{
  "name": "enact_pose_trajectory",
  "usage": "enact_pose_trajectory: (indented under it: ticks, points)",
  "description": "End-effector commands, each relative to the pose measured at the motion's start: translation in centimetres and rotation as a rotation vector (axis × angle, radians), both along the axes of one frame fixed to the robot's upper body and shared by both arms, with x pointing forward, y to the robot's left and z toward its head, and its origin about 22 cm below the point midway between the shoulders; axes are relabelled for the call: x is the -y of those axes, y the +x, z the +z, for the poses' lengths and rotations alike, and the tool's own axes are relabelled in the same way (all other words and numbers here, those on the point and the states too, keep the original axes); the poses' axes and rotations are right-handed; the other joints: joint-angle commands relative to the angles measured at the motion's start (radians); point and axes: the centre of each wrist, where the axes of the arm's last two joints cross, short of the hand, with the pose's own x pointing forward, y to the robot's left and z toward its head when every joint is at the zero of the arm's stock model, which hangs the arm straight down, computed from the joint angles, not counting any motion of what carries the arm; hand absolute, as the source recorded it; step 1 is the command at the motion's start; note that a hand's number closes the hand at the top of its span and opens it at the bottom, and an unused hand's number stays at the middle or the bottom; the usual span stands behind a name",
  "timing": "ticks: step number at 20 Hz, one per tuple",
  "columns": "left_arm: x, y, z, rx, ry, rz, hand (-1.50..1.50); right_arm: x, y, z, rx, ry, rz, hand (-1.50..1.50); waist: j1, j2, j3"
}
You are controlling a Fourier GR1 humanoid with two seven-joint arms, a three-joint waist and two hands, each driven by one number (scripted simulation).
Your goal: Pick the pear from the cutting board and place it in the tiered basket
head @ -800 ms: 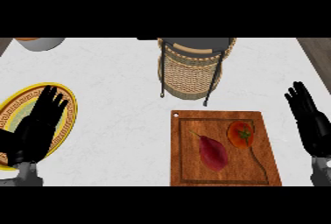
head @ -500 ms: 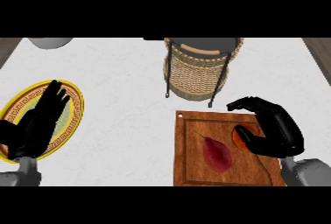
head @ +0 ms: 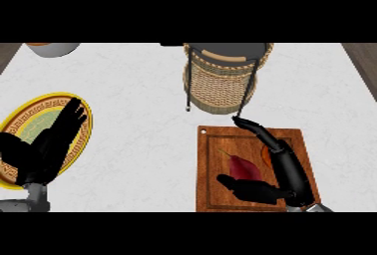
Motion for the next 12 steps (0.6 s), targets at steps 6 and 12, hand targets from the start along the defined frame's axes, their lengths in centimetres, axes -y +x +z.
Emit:
enact_pose_trajectory:
  ticks: [6, 12]
  points:
    - [-0.2, 0.5, -0.1, -0.003, 0.005, 0.000, 0.00, 3.4, 0.0, 6.8, 0.118, -0.611, -0.039, -1.50, -0.018, -0.005, -0.005]
    - [-0.6, -0.6, -1.0, -0.011, 0.014, -0.011, 0.00, 2.9, -2.7, 8.7, -0.124, -1.044, 0.183, -1.50, 0.006, -0.007, -0.008]
